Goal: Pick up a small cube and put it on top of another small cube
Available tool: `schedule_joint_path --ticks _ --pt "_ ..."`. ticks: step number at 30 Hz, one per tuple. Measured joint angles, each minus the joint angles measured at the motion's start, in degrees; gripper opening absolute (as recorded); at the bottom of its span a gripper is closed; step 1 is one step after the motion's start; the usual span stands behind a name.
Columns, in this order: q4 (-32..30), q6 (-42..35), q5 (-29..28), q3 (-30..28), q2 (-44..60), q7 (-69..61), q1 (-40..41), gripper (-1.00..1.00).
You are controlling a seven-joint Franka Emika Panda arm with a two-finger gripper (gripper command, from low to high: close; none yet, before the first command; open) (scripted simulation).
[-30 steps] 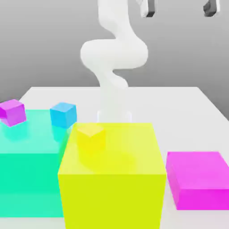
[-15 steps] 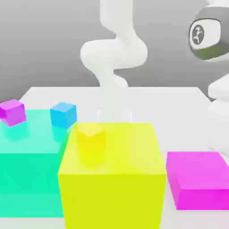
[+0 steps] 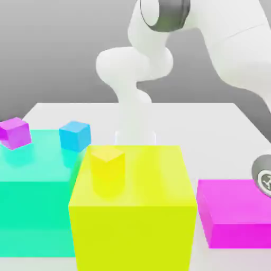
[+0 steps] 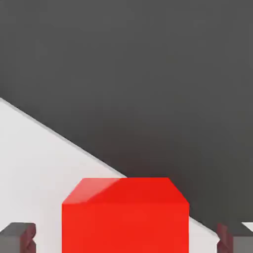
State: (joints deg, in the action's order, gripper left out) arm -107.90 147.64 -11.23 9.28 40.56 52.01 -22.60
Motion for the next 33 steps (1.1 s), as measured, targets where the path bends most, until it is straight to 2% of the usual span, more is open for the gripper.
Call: schedule_joint_path --ticks 4,8,20,33 --pt "0.0 0.0 0.2 0.0 0.0 -0.1 -0.1 -1.0" --pt "-2.0 -4.9 2.0 1.0 -7.0 -1.3 1.1 -1.0" --pt "-14.8 -16.8 9.2 -5.1 -32.3 -4.8 12.4 -1.0" --pt "-28.7 -29.9 10.1 -12.7 -59.4 -4.0 24.1 -1.0"
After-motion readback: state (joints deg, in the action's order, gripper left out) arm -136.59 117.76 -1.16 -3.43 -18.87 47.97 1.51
